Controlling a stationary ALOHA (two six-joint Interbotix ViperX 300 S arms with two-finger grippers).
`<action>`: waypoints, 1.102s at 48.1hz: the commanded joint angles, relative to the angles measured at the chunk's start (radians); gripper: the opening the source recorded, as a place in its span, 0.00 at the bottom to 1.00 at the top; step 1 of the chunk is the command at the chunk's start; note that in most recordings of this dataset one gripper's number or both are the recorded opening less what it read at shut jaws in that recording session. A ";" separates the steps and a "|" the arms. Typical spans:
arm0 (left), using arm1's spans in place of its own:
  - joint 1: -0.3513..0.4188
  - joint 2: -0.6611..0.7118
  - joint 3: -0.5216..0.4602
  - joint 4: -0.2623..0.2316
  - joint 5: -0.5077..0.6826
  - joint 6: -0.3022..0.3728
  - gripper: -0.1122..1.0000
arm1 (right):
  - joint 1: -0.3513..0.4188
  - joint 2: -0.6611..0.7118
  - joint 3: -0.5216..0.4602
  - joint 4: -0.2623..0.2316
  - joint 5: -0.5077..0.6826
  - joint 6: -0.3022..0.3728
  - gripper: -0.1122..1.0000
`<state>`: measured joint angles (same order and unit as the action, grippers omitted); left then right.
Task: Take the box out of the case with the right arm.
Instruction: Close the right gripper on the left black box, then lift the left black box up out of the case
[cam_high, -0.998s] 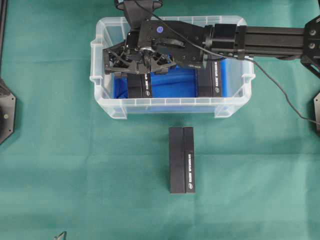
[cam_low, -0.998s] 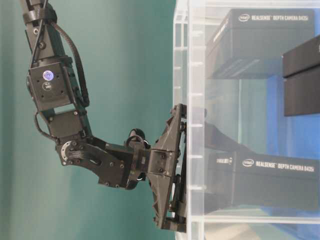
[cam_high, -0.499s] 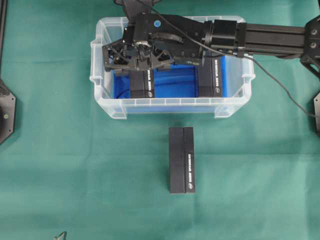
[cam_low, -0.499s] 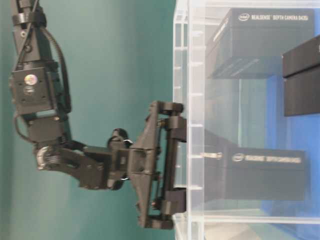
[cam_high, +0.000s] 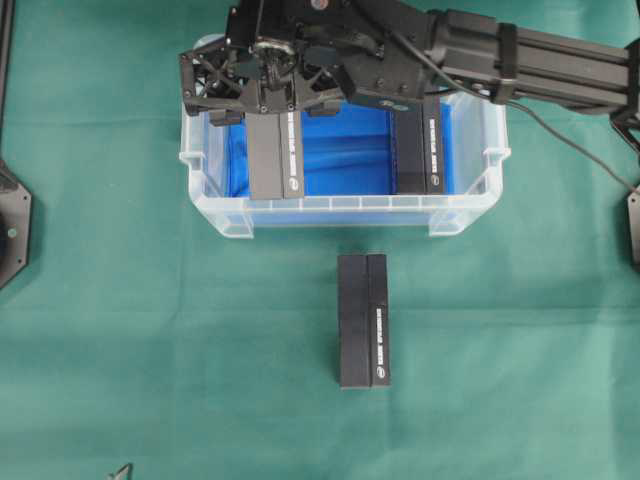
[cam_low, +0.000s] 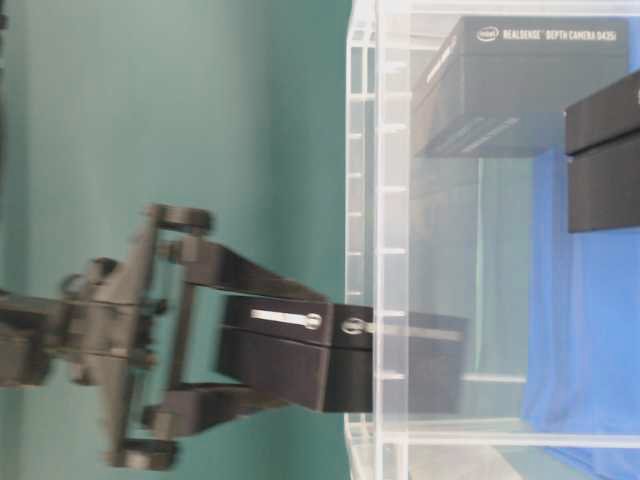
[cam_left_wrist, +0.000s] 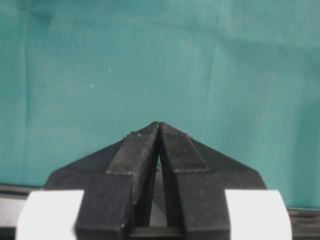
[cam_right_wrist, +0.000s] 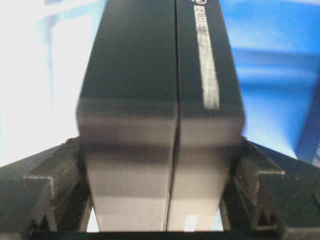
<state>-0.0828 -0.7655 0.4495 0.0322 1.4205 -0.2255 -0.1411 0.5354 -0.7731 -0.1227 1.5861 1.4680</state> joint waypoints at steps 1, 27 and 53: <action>0.003 0.003 -0.023 0.003 -0.008 0.000 0.10 | 0.011 -0.072 -0.077 -0.015 0.041 0.002 0.71; 0.003 0.003 -0.028 0.003 -0.008 -0.003 0.10 | 0.049 -0.072 -0.250 -0.094 0.126 0.002 0.71; 0.003 0.003 -0.026 0.003 -0.008 -0.003 0.10 | 0.052 -0.072 -0.256 -0.097 0.133 0.002 0.71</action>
<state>-0.0828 -0.7655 0.4495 0.0307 1.4189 -0.2286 -0.0920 0.5338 -0.9986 -0.2148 1.7196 1.4711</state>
